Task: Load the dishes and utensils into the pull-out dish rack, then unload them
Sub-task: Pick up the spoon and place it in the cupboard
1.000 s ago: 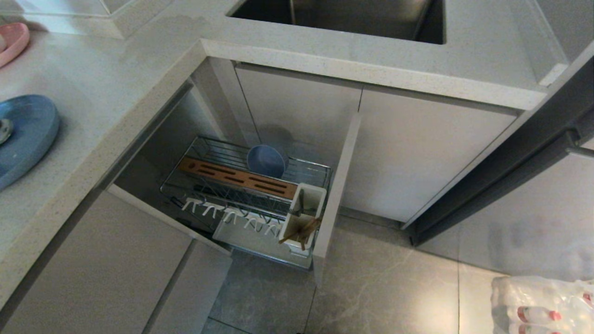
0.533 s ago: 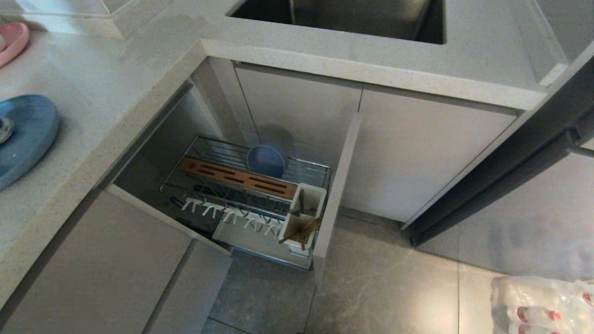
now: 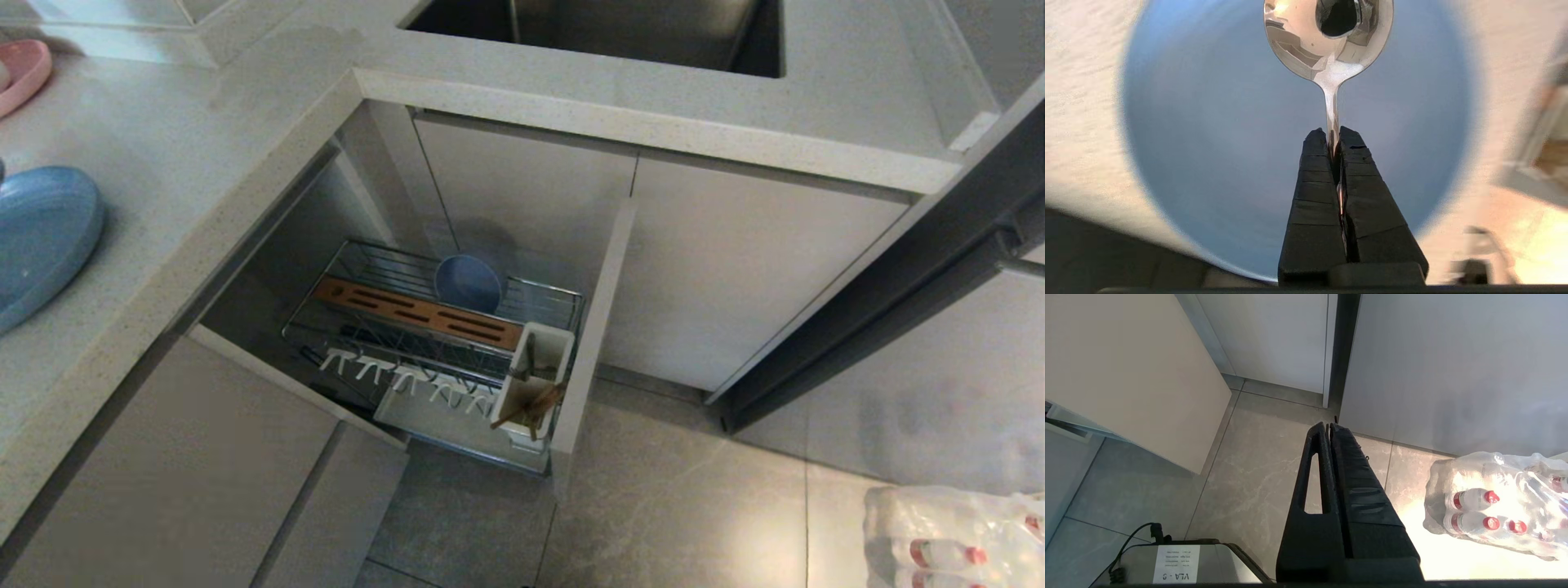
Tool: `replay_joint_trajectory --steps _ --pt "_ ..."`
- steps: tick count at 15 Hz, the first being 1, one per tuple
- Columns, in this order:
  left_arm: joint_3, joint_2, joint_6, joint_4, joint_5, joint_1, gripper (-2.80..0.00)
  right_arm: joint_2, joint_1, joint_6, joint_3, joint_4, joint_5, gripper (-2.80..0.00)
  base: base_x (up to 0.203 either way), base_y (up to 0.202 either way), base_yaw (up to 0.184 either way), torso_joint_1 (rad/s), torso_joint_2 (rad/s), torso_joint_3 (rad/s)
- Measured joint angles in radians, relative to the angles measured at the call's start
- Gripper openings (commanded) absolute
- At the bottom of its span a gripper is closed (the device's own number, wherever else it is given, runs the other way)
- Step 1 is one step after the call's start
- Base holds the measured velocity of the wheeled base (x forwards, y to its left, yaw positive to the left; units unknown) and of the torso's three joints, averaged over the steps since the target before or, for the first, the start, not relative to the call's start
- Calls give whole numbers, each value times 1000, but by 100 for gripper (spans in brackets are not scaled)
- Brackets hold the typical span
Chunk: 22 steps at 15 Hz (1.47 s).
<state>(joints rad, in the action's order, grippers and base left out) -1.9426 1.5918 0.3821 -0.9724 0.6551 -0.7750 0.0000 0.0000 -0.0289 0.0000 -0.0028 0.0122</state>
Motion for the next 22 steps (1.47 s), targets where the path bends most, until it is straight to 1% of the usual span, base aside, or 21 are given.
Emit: replay_joint_trajectory --steps 2,4,6,9,13,16,19,22 --pt "-1 -36 -65 1 0 58 -280 0 0 0 0 0 0 -280 0 0 0 0 0 0" --pt "0 -70 -129 -2 -1 136 -280 0 0 0 0 0 0 -280 0 0 0 0 0 0" --pt "8 -97 -173 -9 -1 222 -280 0 0 0 0 0 0 -280 0 0 0 0 0 0" --pt "16 -120 -186 -67 -3 367 -280 0 0 0 0 0 0 -280 0 0 0 0 0 0" --pt "20 -121 -186 -187 -7 599 -280 0 0 0 0 0 0 -280 0 0 0 0 0 0" --pt "43 -100 -186 -237 -7 754 -280 0 0 0 0 0 0 -280 0 0 0 0 0 0" --pt "69 -47 -193 -243 -7 850 -280 0 0 0 0 0 0 -280 0 0 0 0 0 0" --pt "73 19 -243 -241 -23 925 -280 0 0 0 0 0 0 -280 0 0 0 0 0 0"
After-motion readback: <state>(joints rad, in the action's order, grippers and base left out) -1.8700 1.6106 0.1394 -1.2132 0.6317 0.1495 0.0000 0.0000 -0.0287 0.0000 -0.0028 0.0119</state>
